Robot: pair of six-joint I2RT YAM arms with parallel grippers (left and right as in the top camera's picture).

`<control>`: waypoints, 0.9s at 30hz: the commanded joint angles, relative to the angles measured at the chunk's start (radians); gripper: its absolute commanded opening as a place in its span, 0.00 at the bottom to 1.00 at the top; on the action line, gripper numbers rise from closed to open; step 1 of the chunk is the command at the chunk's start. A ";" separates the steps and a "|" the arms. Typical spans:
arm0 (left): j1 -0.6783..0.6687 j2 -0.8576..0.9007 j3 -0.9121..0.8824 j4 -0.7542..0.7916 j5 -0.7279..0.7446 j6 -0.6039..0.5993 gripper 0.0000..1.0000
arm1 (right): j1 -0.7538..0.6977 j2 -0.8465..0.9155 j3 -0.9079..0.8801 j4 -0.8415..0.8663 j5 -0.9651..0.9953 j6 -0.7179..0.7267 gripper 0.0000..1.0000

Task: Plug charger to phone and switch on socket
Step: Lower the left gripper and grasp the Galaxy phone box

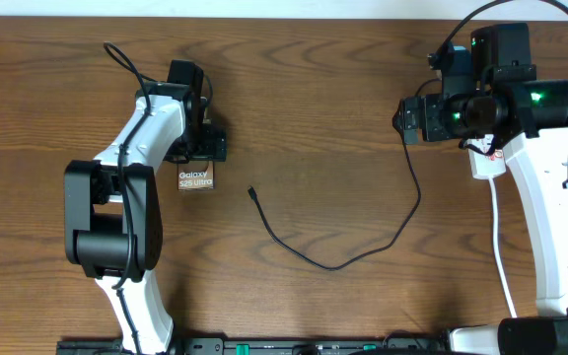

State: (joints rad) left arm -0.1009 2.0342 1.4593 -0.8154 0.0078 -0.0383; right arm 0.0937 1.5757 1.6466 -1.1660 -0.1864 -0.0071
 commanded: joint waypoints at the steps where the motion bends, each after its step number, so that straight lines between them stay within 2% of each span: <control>1: 0.001 0.028 0.014 -0.001 -0.021 -0.019 0.98 | -0.005 -0.005 0.019 -0.002 -0.006 0.013 0.99; 27: 0.001 0.070 -0.039 0.059 0.006 -0.050 0.98 | -0.005 -0.005 0.019 -0.004 -0.006 0.013 0.99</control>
State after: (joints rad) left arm -0.1009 2.0872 1.4513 -0.7593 0.0032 -0.0753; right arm 0.0937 1.5757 1.6466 -1.1667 -0.1864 -0.0071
